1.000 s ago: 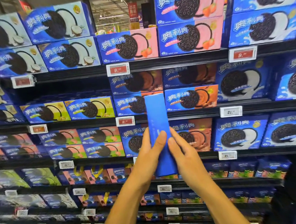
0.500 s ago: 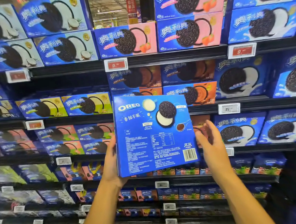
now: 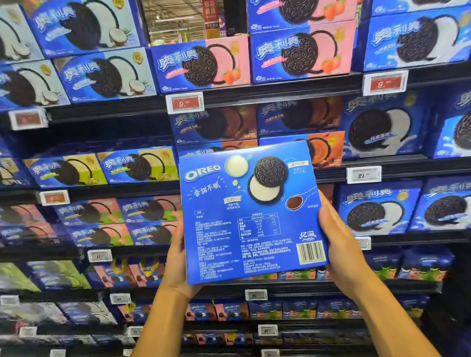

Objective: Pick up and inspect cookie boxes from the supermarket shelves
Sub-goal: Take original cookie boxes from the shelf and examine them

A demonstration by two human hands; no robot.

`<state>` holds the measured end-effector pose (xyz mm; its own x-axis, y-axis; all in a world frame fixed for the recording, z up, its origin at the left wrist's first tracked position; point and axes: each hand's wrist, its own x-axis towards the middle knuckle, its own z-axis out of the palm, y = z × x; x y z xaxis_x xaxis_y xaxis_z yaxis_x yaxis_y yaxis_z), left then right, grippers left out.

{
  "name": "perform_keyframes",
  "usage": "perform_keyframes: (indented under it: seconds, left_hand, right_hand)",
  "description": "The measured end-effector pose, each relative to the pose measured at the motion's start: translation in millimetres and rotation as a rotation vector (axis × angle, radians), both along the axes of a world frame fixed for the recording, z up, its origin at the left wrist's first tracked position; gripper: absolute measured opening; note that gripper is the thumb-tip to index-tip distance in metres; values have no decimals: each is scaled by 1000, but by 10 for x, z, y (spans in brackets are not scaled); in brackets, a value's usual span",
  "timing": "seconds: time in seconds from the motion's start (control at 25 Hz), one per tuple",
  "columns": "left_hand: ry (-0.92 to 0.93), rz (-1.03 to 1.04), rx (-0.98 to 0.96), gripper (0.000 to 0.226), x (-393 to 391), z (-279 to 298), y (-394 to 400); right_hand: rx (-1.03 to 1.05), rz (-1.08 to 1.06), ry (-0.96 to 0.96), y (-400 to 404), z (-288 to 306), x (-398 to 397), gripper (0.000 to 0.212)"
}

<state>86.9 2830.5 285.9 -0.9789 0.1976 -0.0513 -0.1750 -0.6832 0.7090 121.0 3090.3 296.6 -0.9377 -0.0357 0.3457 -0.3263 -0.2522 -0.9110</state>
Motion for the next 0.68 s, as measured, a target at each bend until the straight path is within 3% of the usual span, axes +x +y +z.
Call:
perform_keyframes:
  seconds: [0.08, 0.68]
  left_hand:
    - [85, -24, -27, 46, 20, 56, 2]
    - [175, -40, 5, 41, 50, 230, 41]
  right_hand:
    - [42, -61, -2, 48, -56, -53, 49]
    - [19, -122, -22, 100, 36, 30, 57]
